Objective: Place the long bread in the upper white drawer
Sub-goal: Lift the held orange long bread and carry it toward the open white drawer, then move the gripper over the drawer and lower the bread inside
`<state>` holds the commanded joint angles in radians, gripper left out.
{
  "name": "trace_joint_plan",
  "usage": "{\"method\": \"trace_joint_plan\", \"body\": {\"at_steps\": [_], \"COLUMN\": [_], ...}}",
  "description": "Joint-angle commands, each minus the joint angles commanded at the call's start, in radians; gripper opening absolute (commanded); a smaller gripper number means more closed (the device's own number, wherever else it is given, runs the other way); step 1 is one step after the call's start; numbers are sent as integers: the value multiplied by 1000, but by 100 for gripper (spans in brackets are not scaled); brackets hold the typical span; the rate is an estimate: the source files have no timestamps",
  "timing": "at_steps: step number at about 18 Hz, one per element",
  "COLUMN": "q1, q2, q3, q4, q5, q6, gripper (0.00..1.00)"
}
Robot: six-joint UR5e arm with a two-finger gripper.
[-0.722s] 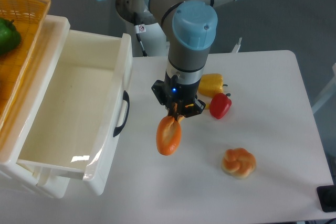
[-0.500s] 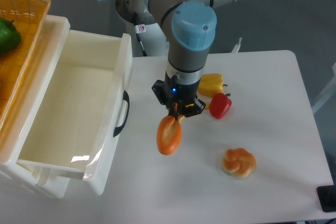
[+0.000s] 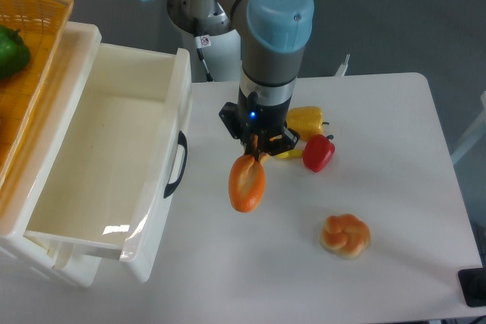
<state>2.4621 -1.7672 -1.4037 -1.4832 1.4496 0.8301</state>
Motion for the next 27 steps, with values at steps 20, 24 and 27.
{"method": "trace_joint_plan", "body": {"at_steps": [20,24,27], "q1": [-63,-123,-161], "q2": [140,135,111], "q3": [48,42,37], "q4": [-106,-45,-19], "q5": [-221,-244,-249], "q6": [-242,-244,-269], "gripper": [0,0,0]}}
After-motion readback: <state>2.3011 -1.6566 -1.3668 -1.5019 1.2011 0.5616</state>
